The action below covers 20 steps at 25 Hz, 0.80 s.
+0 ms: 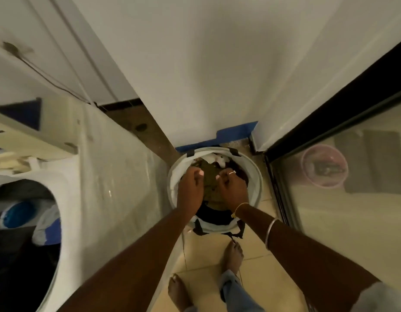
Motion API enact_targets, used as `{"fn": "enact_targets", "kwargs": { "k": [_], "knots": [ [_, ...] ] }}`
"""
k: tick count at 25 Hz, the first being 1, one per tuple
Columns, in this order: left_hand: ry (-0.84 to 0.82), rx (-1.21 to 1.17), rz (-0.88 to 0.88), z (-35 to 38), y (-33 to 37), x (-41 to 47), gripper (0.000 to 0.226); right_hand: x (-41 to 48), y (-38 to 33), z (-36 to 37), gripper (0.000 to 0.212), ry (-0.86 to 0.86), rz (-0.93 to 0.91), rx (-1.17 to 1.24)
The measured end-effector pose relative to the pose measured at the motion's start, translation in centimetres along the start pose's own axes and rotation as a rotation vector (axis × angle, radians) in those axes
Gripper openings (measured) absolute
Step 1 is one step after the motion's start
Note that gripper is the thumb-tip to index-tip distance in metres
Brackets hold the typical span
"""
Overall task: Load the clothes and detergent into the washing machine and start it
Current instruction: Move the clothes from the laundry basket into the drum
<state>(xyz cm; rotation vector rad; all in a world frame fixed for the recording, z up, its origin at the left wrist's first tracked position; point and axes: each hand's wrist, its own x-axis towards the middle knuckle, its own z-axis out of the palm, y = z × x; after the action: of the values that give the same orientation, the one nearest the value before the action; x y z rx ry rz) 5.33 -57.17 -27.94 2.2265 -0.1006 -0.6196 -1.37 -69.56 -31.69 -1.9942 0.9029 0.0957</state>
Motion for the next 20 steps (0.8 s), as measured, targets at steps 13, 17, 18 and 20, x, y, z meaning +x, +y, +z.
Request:
{"fn": "enact_targets", "kwargs": {
  "k": [13,17,18,20],
  "knots": [
    [0.022,-0.127,-0.298,8.3,-12.6,1.9,0.029,9.9,20.1,11.5,0.038,-0.418,0.012,-0.510],
    [-0.137,-0.054,-0.288,6.7,-12.0,1.6,0.073,6.1,11.8,7.6,0.039,-0.074,-0.206,-0.287],
    [-0.180,0.063,-0.253,6.2,-11.9,1.7,0.091,4.7,9.2,6.4,0.041,-0.022,-0.307,-0.203],
    [-0.293,0.169,-0.185,4.6,-9.3,1.4,0.093,1.3,3.9,4.0,0.042,0.015,-0.481,-0.013]
  ]
}}
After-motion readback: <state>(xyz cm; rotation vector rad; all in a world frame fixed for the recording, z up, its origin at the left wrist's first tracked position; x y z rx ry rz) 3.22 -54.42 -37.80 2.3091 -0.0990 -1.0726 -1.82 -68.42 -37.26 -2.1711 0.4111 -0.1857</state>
